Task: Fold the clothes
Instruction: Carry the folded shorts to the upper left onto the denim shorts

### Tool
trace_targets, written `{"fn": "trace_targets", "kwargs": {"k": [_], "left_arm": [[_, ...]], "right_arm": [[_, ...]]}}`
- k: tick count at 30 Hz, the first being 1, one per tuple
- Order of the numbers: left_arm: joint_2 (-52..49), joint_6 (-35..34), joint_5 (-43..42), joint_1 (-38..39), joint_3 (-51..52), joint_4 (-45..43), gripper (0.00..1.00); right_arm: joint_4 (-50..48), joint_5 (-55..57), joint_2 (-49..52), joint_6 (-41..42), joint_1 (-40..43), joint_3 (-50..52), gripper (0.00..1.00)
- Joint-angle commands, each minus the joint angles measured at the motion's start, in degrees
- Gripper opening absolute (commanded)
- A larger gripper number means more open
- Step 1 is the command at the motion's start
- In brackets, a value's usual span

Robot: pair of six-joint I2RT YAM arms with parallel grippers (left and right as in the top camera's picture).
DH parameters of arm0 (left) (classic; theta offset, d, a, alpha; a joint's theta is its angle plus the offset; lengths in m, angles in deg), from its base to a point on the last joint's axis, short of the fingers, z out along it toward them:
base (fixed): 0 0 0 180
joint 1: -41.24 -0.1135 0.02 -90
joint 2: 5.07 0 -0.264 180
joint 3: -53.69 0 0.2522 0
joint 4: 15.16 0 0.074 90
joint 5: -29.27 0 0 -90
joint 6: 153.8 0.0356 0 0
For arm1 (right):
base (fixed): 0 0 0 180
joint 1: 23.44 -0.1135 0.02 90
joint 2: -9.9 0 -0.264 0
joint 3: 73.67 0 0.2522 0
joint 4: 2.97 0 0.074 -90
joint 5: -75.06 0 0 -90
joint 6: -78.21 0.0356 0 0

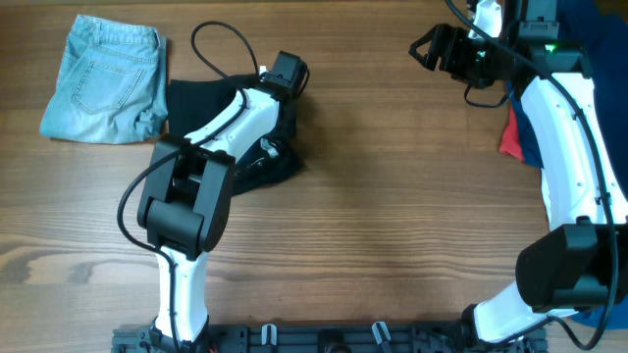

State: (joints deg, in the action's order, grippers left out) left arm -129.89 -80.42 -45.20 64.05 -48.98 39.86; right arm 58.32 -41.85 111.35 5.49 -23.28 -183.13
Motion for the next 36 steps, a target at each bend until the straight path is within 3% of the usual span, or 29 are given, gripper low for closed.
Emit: {"fn": "trace_targets", "kwargs": {"k": [1,8,9,17,26,36], "left_arm": [[-3.52,-0.04,0.26,-0.20,1.66,0.66,0.04],[8.39,-0.57,2.34,-4.37,-3.54,7.34,0.04],[14.14,-0.68,2.36,-7.04,-4.11,7.67,0.04],[28.35,-2.12,2.43,-15.89,-4.11,7.58,0.04],[39.60,-24.04,6.62,-28.94,-4.11,7.45,0.04],[39.74,-50.75,5.73,-38.64,-4.11,7.43,0.04]], "right_arm": [[-0.31,0.59,1.20,-0.79,-0.13,0.57,0.83],[-0.37,0.59,1.20,-0.79,-0.13,0.57,0.83],[-0.37,0.57,1.20,-0.79,-0.13,0.57,0.83],[-0.37,0.57,1.20,-0.79,-0.13,0.57,0.83],[-0.35,0.61,1.20,-0.76,-0.13,0.57,0.83],[-0.31,0.59,1.20,-0.70,-0.15,0.57,0.83]]}}
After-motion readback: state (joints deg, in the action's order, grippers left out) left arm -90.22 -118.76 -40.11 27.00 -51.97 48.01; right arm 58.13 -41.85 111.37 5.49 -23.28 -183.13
